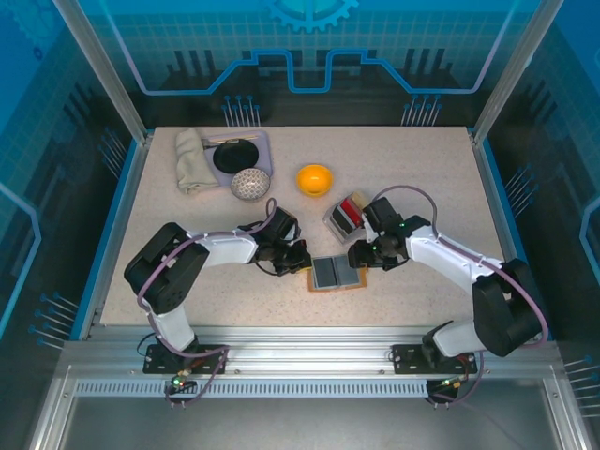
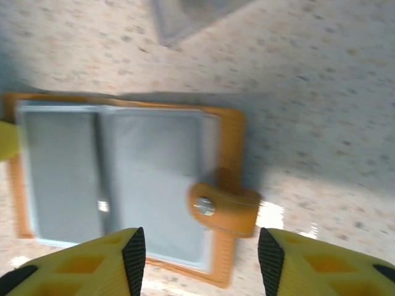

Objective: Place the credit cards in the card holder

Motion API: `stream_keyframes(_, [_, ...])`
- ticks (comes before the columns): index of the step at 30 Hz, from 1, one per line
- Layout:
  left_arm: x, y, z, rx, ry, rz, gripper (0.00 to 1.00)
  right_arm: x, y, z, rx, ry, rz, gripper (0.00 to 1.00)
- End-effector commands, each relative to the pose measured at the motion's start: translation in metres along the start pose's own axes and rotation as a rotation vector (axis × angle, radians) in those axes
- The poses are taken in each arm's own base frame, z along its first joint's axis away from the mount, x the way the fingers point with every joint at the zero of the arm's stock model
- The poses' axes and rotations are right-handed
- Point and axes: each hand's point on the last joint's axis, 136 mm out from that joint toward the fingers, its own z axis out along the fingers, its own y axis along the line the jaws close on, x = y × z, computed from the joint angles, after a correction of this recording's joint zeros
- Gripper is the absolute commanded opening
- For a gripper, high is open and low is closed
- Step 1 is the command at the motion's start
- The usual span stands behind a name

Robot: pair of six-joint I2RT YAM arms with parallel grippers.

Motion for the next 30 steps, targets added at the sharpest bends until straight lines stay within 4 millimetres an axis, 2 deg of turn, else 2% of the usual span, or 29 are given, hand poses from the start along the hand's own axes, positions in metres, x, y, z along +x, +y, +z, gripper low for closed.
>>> stream_keyframes(1, [0.002, -0.001, -0.008, -0.022, -0.001, 0.014, 0.00, 0.010, -0.011, 0.003, 0.090, 0.048, -0.041, 0.55])
stream_keyframes(3, [0.001, -0.002, -0.008, -0.022, -0.002, 0.014, 0.00, 0.011, -0.006, 0.010, 0.070, 0.070, -0.042, 0.56])
stream_keyframes(5, [0.001, -0.003, -0.008, -0.017, -0.001, 0.016, 0.00, 0.004, 0.003, 0.014, 0.056, 0.076, -0.048, 0.57])
stream_keyframes(11, [0.002, -0.004, -0.008, -0.015, 0.003, 0.017, 0.00, -0.005, 0.010, 0.026, 0.153, 0.084, -0.098, 0.58])
stream_keyframes(17, [0.002, -0.003, -0.010, -0.017, 0.001, 0.017, 0.00, -0.002, -0.011, 0.024, 0.383, 0.096, -0.126, 0.58])
stream_keyframes(27, [0.001, -0.003, -0.013, -0.016, -0.003, 0.019, 0.00, -0.001, -0.023, 0.009, 0.503, 0.063, -0.167, 0.57])
stream_keyframes(30, [0.001, -0.003, -0.013, -0.020, 0.000, 0.021, 0.00, -0.002, -0.026, 0.004, 0.514, 0.048, -0.162, 0.52])
